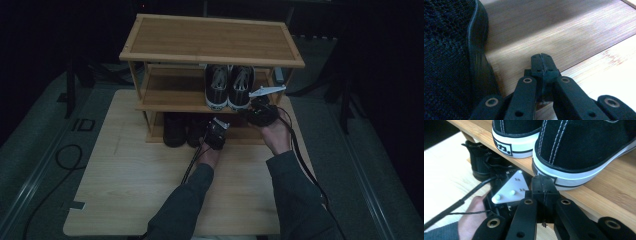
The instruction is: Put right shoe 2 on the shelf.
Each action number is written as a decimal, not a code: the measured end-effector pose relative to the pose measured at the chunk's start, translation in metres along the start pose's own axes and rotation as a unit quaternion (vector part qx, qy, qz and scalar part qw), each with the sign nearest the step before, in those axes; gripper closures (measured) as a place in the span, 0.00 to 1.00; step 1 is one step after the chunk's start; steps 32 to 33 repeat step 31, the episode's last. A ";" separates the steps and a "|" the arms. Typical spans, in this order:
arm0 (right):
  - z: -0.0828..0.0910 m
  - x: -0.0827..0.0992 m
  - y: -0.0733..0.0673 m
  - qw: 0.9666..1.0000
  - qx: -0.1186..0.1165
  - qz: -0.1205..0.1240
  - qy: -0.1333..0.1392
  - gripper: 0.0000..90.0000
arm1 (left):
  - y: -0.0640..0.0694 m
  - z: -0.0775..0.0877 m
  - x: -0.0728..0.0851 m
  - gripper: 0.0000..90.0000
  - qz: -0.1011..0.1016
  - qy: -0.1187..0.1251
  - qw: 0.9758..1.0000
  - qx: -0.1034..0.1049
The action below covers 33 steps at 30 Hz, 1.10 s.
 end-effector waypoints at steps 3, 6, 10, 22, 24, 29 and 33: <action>0.002 0.003 0.001 1.000 -0.001 -0.003 0.002 1.00 | 0.000 0.000 0.000 1.00 0.000 0.000 1.000 0.000; 0.008 0.009 0.005 1.000 0.003 -0.006 0.003 0.99 | 0.000 0.000 0.000 1.00 0.000 0.001 1.000 0.000; 0.013 0.014 0.005 1.000 0.003 -0.005 0.005 0.98 | 0.000 0.000 0.000 1.00 0.000 0.000 1.000 0.000; 0.010 0.036 0.012 1.000 0.002 -0.021 -0.004 0.94 | 0.001 0.000 0.000 1.00 -0.003 0.003 1.000 0.005; 0.009 0.039 0.012 1.000 0.002 -0.023 -0.005 0.94 | 0.001 0.000 0.000 1.00 -0.003 0.002 1.000 0.004; 0.004 0.049 0.015 0.999 0.003 -0.031 -0.011 0.93 | 0.001 0.000 0.000 1.00 -0.004 0.002 1.000 0.005; 0.002 0.052 0.016 0.999 0.002 -0.035 -0.012 0.93 | 0.001 0.000 0.000 1.00 -0.003 0.004 1.000 0.005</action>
Point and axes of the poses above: each handheld gripper's, and its own axes: z roughly backward along the jaws, x roughly out of its underside, y roughly to its right, the point moved 9 cm from there along -z, roughly forward along the jaws, and after that the axes turned 14 degrees about -y, right-handed, at the moved point
